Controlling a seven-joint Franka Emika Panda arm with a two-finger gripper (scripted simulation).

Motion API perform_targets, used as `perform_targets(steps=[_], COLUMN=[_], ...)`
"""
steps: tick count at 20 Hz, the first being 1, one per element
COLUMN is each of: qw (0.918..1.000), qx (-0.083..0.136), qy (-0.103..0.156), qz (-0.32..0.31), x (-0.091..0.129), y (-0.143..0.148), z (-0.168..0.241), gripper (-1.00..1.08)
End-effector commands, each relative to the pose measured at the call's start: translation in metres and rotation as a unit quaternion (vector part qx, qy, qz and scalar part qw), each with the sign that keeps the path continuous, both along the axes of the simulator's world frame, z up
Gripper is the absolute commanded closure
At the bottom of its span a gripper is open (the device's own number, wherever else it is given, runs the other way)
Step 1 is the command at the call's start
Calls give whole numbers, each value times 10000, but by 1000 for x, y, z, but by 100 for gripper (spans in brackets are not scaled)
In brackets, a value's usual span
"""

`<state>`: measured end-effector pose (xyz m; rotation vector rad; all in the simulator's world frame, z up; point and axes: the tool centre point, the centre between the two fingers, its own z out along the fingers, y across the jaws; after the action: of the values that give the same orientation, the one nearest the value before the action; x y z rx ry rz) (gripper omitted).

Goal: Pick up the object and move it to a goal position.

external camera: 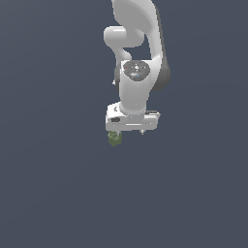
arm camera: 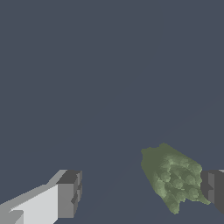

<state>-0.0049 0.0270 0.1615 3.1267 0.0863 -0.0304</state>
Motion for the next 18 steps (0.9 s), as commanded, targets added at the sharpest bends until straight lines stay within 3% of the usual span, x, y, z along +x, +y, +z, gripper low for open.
perform_targets(steps=[1, 10, 18], qw=[10000, 9994, 9992], qx=[0, -79, -79], qy=[0, 10, 8], qz=[0, -346, -404], x=[0, -3, -4], y=[0, -38, -39], z=[0, 3, 3], gripper=[-92, -92, -92])
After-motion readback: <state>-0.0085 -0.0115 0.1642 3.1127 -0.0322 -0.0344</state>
